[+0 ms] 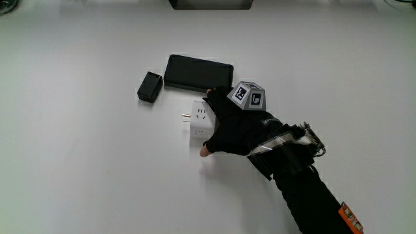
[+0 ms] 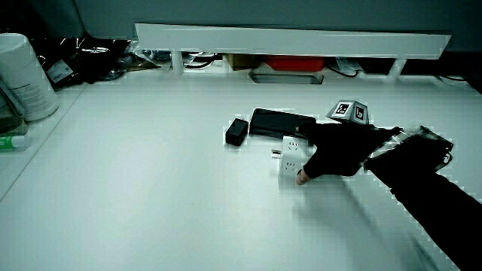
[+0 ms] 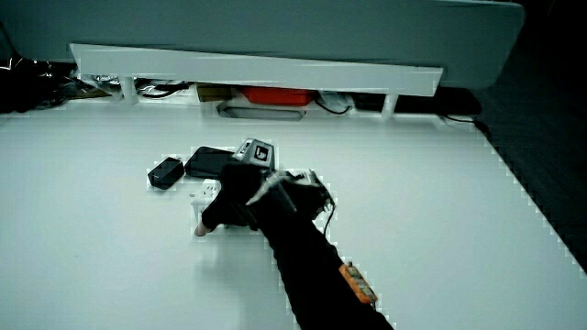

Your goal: Pick socket

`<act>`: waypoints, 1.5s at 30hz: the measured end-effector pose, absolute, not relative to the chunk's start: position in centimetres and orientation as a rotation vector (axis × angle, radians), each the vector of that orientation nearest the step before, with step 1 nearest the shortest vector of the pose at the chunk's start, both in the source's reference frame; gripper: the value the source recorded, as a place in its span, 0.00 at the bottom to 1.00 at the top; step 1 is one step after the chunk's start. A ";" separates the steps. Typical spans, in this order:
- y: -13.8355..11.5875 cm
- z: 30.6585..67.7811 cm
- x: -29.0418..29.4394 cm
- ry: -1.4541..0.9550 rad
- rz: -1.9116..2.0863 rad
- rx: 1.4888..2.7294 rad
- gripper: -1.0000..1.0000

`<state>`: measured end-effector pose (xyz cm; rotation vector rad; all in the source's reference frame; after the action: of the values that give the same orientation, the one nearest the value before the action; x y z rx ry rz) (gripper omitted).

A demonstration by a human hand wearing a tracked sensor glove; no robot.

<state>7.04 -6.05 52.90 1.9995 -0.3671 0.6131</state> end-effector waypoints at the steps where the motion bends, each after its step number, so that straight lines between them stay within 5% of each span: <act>1: -6.0 53.1 7.0 -0.362 0.615 1.990 0.50; 11: -6.0 53.9 6.9 -0.345 0.643 2.013 0.50; 34: -5.9 52.5 7.4 -0.371 0.746 2.184 1.00; 45: -6.1 48.2 7.7 -0.477 0.800 2.203 1.00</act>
<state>7.73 -6.05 48.21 2.2034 -0.4775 0.7998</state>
